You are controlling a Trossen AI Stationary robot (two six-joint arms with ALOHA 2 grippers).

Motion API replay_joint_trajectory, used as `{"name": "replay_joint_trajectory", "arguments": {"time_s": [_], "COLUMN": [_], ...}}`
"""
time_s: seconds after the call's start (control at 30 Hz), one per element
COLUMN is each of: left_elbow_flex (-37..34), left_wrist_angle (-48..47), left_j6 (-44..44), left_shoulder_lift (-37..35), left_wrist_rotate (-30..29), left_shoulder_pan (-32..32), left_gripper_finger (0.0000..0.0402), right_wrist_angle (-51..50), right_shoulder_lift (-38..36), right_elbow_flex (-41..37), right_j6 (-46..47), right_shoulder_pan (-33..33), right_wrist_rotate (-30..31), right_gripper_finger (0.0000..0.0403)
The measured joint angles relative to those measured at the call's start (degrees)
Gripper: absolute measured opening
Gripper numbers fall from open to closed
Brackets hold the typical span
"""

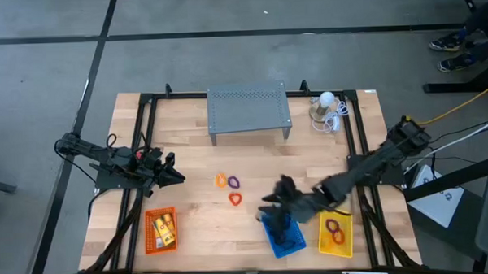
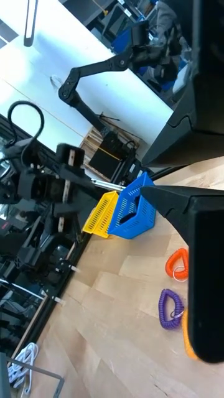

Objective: Pick & Place Office Desk Supplies
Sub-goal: Put the orange spring keychain into the yellow bin

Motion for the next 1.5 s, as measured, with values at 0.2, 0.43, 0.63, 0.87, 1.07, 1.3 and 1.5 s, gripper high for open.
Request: {"name": "replay_joint_trajectory", "arguments": {"time_s": [0.2, 0.43, 0.63, 0.87, 1.07, 1.3, 1.5], "left_elbow_flex": [0.01, 0.00, 0.00, 0.00, 0.02, 0.00, 0.00], "left_wrist_angle": [0.00, 0.00, 0.00, 0.00, 0.00, 0.00, 0.00], "left_j6": [-0.01, -0.01, 0.00, -0.02, 0.00, 0.00, -0.01], "left_shoulder_lift": [0.00, 0.00, 0.00, 0.00, 0.00, 0.00, 0.00], "left_wrist_rotate": [0.04, 0.02, 0.02, 0.02, 0.02, 0.02, 0.01], "left_shoulder_pan": [0.01, 0.01, 0.00, 0.00, 0.02, 0.02, 0.00], "left_gripper_finger": [0.0054, 0.0054, 0.0054, 0.0054, 0.0054, 0.0054, 0.0054], "right_wrist_angle": [-0.69, -18.46, -28.87, -30.99, -37.93, -37.44, -36.89], "right_shoulder_lift": [8.76, 23.21, 32.08, 35.80, 35.82, 35.80, 35.80], "right_elbow_flex": [5.14, 20.92, 33.41, 38.81, 38.83, 38.83, 38.83], "right_j6": [-3.05, -8.27, -10.53, -9.82, -6.51, -5.50, -4.14], "right_shoulder_pan": [-11.16, -17.09, -16.41, -15.54, -16.38, -17.62, -18.40], "right_wrist_rotate": [-8.81, -14.24, -16.49, -16.00, -12.38, -14.84, -17.47], "right_gripper_finger": [0.0181, 0.0180, 0.0180, 0.0180, 0.0180, 0.0180, 0.0180]}}
